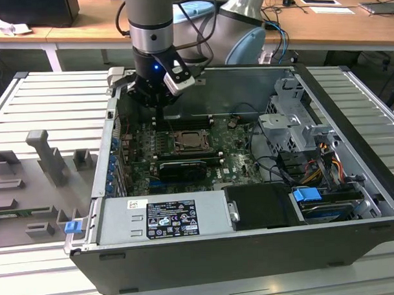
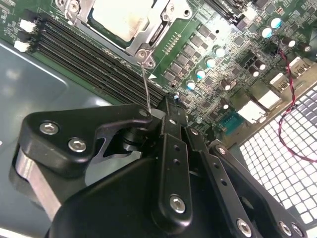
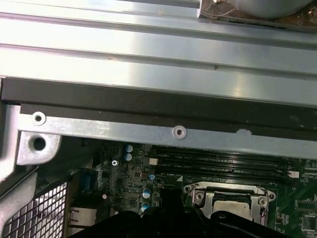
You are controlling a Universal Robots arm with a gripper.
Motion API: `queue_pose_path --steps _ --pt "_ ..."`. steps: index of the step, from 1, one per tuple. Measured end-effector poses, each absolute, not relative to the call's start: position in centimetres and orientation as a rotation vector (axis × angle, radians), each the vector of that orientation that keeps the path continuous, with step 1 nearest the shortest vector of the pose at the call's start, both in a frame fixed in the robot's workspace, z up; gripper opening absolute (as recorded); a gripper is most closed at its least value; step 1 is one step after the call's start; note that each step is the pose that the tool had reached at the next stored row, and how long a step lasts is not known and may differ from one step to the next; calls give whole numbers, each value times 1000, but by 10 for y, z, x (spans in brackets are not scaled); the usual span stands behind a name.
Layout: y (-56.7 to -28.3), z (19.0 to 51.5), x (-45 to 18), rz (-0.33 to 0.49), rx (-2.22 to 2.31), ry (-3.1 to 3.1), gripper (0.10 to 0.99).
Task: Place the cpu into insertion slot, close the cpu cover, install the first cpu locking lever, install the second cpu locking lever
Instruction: 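Install the first cpu locking lever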
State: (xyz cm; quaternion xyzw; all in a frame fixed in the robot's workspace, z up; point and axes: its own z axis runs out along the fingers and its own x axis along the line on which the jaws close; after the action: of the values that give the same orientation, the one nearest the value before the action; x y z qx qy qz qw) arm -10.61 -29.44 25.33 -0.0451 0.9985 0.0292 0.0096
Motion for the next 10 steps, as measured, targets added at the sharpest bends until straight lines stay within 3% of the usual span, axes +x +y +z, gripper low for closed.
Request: queue_pose_path --steps 10 --pt "-294 253 -97 91 -140 3118 106"
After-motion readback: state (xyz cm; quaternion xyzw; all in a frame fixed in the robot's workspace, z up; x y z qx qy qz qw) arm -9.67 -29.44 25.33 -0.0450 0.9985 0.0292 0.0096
